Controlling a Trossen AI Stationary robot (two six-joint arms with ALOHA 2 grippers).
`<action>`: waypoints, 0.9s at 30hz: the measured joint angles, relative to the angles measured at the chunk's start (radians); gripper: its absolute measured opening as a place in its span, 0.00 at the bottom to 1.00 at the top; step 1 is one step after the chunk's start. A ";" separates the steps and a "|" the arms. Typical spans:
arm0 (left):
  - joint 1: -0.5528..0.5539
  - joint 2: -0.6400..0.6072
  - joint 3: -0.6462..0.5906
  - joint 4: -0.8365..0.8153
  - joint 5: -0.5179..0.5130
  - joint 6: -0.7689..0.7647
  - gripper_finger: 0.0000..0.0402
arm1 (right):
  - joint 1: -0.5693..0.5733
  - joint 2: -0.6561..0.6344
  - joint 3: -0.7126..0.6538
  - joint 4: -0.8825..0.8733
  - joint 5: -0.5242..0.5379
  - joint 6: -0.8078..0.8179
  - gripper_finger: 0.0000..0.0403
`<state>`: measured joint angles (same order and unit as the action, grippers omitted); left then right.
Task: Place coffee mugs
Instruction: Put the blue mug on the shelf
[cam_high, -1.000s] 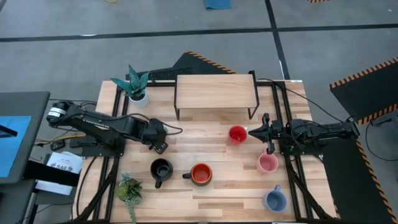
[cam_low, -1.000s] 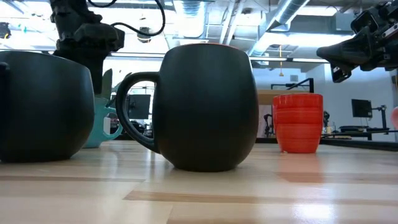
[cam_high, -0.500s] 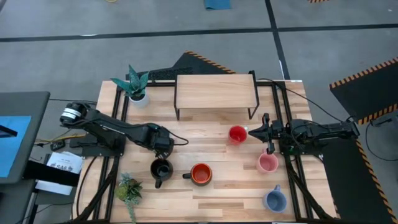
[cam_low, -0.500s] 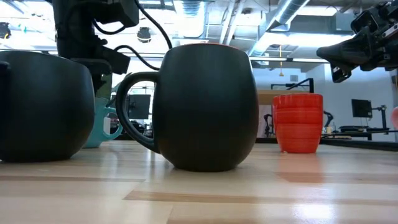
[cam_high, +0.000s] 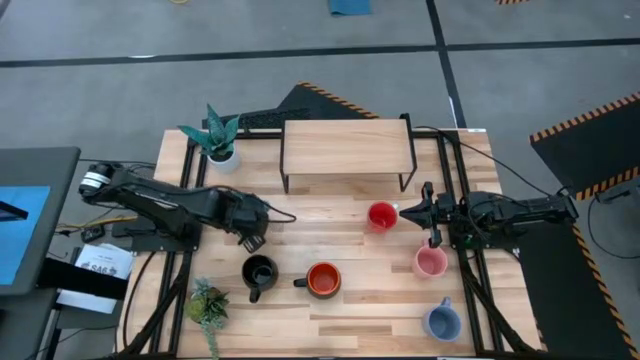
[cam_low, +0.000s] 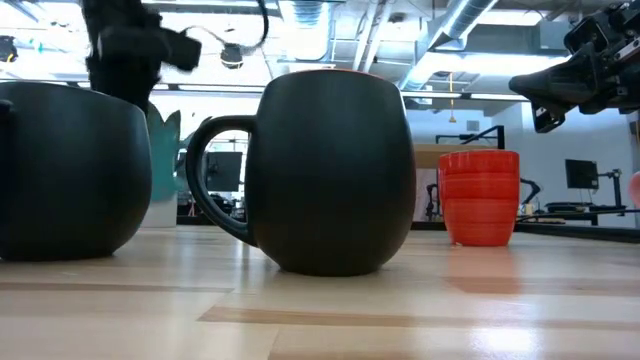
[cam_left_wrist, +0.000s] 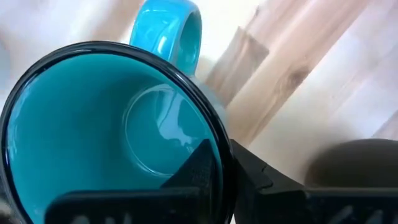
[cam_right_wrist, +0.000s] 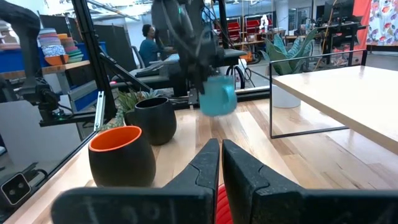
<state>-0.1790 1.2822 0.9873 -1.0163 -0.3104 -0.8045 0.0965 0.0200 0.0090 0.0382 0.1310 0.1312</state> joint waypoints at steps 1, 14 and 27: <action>0.000 -0.010 0.031 -0.020 -0.014 0.009 0.02 | 0.000 0.000 0.000 0.000 0.000 0.000 0.12; 0.052 0.120 0.646 -0.096 -0.152 0.405 0.01 | 0.000 0.000 0.000 0.000 0.000 0.000 0.12; 0.454 0.597 1.237 -0.100 0.017 0.859 0.01 | 0.000 0.000 0.000 0.000 0.000 0.000 0.12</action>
<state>0.2753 1.8796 2.2248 -1.1165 -0.2935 0.0542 0.0966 0.0200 0.0090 0.0380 0.1310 0.1310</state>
